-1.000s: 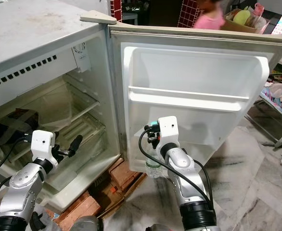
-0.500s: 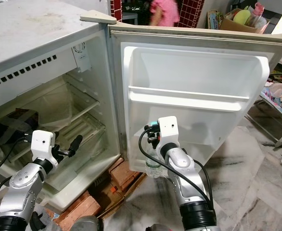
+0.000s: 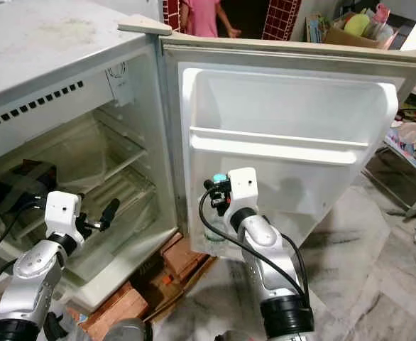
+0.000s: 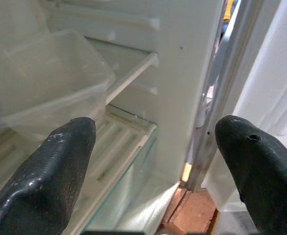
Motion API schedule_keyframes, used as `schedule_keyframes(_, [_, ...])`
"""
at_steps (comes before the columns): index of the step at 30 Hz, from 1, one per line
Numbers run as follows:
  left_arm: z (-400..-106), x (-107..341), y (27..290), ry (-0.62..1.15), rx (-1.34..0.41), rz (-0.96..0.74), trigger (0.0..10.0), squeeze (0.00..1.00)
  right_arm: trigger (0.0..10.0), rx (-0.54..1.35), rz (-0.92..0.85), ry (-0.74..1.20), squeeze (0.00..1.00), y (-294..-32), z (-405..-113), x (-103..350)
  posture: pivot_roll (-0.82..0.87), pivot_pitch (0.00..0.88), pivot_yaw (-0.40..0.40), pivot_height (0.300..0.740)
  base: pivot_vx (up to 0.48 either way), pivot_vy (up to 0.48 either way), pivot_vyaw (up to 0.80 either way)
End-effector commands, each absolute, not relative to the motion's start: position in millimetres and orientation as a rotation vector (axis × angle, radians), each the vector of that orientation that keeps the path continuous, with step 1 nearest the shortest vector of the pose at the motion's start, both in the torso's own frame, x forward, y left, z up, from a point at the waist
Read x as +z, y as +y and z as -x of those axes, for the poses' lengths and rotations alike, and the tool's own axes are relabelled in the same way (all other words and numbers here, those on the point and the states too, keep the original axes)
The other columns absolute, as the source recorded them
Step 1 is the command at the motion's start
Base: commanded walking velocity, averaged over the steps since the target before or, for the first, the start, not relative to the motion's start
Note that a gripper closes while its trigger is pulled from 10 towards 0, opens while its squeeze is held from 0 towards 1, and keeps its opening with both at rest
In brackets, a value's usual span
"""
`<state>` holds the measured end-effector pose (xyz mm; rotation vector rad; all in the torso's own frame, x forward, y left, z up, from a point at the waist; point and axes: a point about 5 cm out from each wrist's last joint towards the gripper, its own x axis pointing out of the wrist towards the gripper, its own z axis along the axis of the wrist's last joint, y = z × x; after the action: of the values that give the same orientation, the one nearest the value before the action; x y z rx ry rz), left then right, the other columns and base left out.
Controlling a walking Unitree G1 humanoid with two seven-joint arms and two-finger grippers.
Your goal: Restocking fridge
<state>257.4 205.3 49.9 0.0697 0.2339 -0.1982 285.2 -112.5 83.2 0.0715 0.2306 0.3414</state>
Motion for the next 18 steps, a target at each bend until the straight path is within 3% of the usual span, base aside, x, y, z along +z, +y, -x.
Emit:
schedule_keyframes(1, [-259.3, 54.2, 207.1, 0.215, -0.189, -0.088, 10.0, 0.00, 10.0, 0.341, -0.066, 0.186, 0.00, -113.5, -288.8, 92.1, 0.10, 0.033, -0.033, 0.740, 0.000, 0.000, 0.00])
schedule_keyframes(5, [-259.7, 54.3, 207.9, 0.214, -0.177, -0.094, 10.0, 0.00, 10.0, 0.346, -0.067, 0.180, 0.00, -112.5, -288.6, 91.7, 0.10, 0.034, -0.033, 0.740, 0.000, 0.000, 0.00])
schedule_keyframes(18, [-260.3, 53.8, 209.4, 0.218, -0.162, -0.104, 10.0, 0.00, 10.0, 0.351, -0.075, 0.180, 0.00, -110.9, -289.1, 89.9, 0.10, 0.036, -0.032, 0.657, 0.000, 0.000, 0.00])
